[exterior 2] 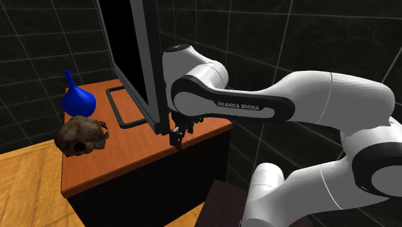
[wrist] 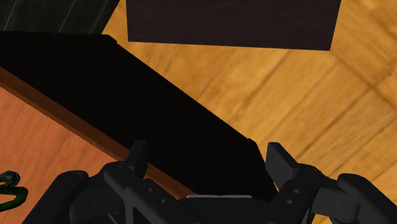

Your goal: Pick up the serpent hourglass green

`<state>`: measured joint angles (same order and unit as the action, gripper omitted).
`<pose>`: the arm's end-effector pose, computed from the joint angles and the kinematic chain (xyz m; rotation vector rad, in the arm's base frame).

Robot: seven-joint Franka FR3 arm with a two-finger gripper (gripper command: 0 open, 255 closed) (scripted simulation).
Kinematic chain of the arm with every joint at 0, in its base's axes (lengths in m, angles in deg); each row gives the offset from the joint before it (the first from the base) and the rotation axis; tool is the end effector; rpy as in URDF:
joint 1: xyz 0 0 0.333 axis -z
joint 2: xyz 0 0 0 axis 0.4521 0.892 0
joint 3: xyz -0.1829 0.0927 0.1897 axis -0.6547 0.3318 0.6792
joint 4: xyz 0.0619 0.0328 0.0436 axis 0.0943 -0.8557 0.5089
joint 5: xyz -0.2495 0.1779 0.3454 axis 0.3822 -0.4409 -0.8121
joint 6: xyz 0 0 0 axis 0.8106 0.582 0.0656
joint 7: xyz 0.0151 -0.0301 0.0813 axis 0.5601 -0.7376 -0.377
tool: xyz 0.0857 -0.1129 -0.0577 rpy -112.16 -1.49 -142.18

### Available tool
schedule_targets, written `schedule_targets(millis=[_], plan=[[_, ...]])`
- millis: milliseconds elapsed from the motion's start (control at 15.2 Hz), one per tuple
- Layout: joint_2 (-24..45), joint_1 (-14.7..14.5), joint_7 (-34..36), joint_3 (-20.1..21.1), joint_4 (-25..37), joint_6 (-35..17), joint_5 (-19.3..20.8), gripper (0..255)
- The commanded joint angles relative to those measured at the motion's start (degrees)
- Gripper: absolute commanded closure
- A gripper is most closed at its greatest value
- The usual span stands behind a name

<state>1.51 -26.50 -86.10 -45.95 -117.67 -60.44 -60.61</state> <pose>0.4057 -0.0344 0.5164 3.0513 0.0031 0.0542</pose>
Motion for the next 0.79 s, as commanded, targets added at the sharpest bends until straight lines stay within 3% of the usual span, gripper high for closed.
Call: schedule_targets(millis=[0, 726], plan=[[0.0, 0.0, 0.0, 0.0, 0.0, 0.0, 0.0, 0], [11.8, 2.6, -15.0, -13.8, 16.0, 2.1, 4.1, 0]])
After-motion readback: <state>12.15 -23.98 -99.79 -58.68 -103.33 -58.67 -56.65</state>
